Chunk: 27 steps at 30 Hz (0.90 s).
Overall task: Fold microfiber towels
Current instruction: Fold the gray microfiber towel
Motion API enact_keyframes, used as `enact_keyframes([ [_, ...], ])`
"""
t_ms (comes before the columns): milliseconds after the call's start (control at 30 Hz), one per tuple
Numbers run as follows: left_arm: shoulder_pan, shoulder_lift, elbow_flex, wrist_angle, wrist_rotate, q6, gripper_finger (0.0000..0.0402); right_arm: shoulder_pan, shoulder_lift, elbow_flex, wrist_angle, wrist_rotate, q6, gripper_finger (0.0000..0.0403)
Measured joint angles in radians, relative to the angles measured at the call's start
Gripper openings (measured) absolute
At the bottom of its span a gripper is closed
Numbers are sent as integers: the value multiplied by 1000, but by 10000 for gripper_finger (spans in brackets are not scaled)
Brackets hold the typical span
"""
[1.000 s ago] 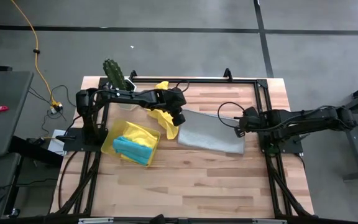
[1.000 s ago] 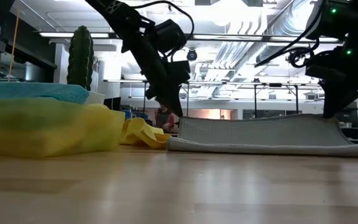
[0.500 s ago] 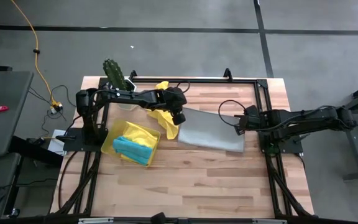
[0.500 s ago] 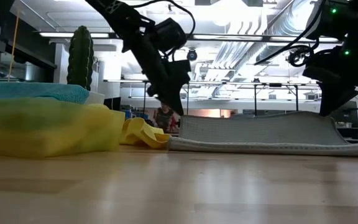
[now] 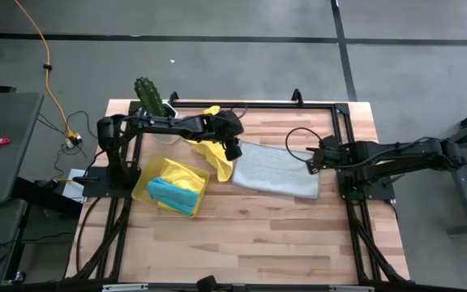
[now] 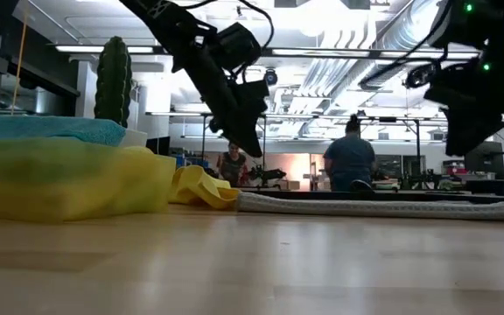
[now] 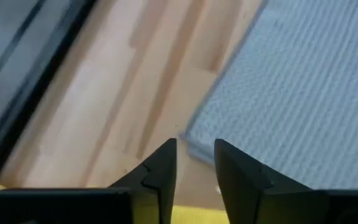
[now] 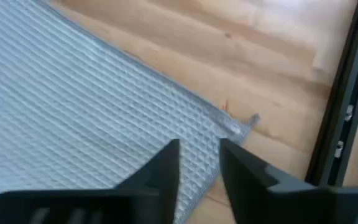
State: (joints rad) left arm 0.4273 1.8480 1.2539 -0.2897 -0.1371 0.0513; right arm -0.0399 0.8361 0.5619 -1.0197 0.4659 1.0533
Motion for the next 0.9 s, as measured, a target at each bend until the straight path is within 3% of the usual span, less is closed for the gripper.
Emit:
enact_keyframes([
  [167,15,-39,2,9,166,17,121,0,-3,88,-23,-25,-137,180],
  [300,-5,-51,2,-11,431,51,126,0,-10,134,-3,-179,-322,219],
  [367,-37,-46,2,-50,467,91,126,1,-12,139,-5,-252,-361,227],
  [533,-160,-9,1,-145,427,232,127,1,-13,118,-8,-314,-353,227],
  [800,-301,53,1,-157,154,319,127,1,-13,112,-7,-310,-363,225],
  [900,-305,82,1,-167,120,318,127,1,-13,111,-8,-310,-363,225],
])
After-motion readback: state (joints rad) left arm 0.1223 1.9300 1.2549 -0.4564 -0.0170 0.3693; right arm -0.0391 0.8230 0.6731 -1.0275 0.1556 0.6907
